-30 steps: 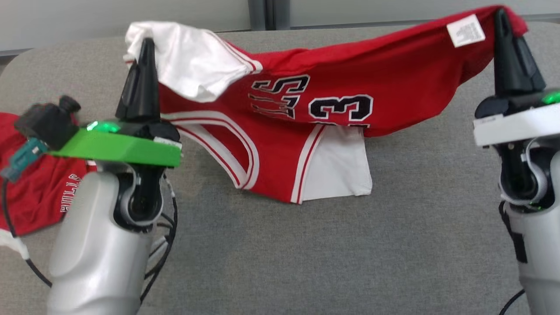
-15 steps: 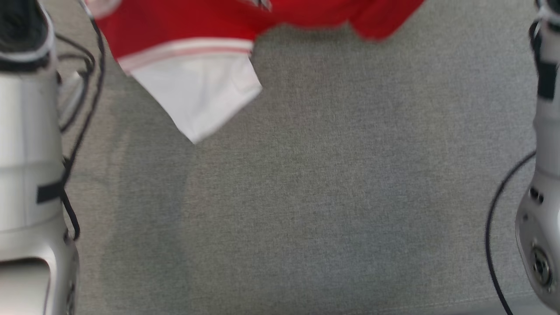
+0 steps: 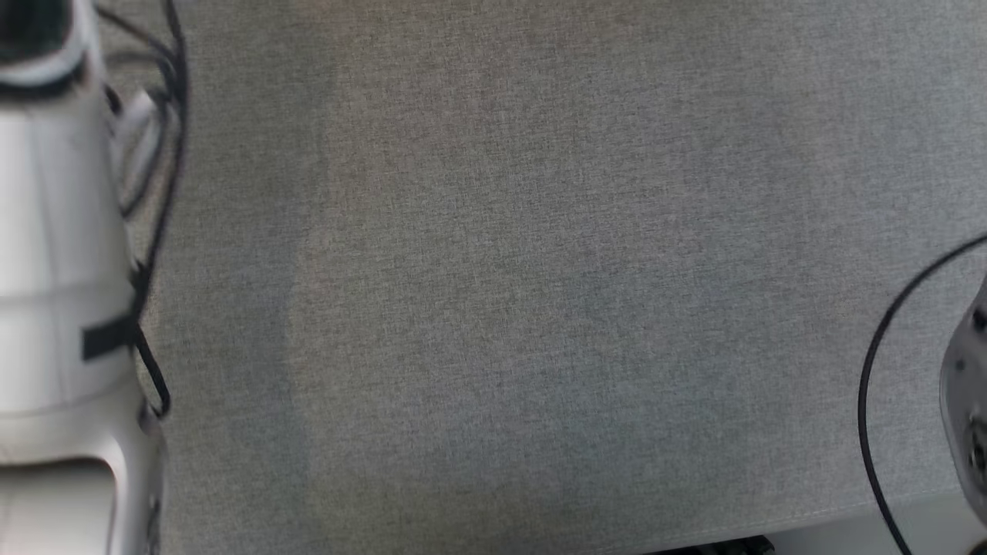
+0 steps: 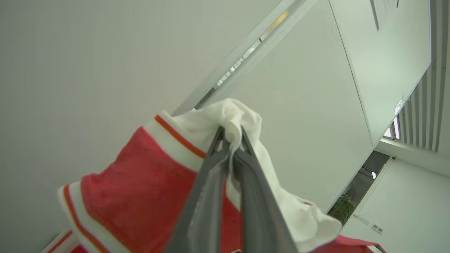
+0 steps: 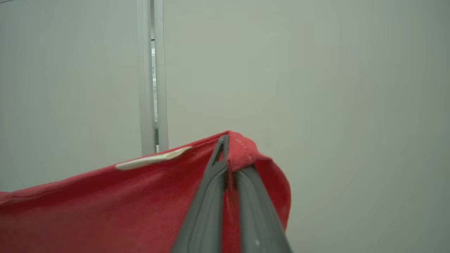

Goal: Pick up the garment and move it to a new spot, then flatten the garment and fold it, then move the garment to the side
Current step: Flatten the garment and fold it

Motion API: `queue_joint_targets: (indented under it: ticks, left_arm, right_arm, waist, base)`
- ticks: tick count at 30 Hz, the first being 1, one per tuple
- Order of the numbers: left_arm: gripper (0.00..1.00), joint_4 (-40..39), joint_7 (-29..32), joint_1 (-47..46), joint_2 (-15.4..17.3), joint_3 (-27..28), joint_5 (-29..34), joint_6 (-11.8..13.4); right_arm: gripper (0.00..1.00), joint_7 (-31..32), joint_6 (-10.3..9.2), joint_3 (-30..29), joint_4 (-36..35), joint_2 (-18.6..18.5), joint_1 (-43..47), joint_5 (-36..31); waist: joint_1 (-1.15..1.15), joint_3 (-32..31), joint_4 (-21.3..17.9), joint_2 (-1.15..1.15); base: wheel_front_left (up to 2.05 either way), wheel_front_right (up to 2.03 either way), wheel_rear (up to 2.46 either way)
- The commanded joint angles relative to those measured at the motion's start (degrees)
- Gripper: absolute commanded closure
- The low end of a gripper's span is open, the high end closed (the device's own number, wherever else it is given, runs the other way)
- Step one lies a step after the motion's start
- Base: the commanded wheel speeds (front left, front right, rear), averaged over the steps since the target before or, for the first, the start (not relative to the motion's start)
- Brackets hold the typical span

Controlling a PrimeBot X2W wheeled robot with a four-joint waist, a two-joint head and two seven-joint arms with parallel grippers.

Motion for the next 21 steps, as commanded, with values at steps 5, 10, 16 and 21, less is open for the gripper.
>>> queue_joint_targets:
  ticks: [5, 10, 16, 21]
  left_arm:
    - [1.00, -2.98, -0.49, 13.78, 0.34, -1.97, -3.17, -0.29]
    - [1.00, -9.20, -0.42, 30.10, -1.22, -1.50, -5.84, -0.31]
    - [1.00, -14.16, -0.45, 46.46, -2.18, -0.62, -7.75, -0.31]
    - [1.00, -15.92, -0.45, 56.14, -3.05, -1.70, -9.31, -0.31]
  right_arm:
    - [1.00, -0.16, -0.09, 6.22, 2.49, -4.07, 11.85, 2.76]
    - [1.00, -0.17, -0.09, 12.61, 3.56, -9.93, 23.20, 7.98]
    - [1.00, 3.79, -0.10, 14.91, 4.94, -15.07, 34.40, 12.99]
    - [1.00, 8.33, -0.11, 15.03, 3.98, -16.71, 42.53, 14.62]
  waist:
    - [-0.01, -2.93, 1.17, 0.00]
    - [-0.01, -8.32, 2.81, 0.00]
    - [-0.01, -14.53, 5.51, 0.00]
    - [-0.01, -18.73, 7.41, 0.00]
  base:
    - [0.00, 0.00, 0.00]
    - [0.00, 0.00, 0.00]
    - [0.00, 0.00, 0.00]
    - [0.00, 0.00, 0.00]
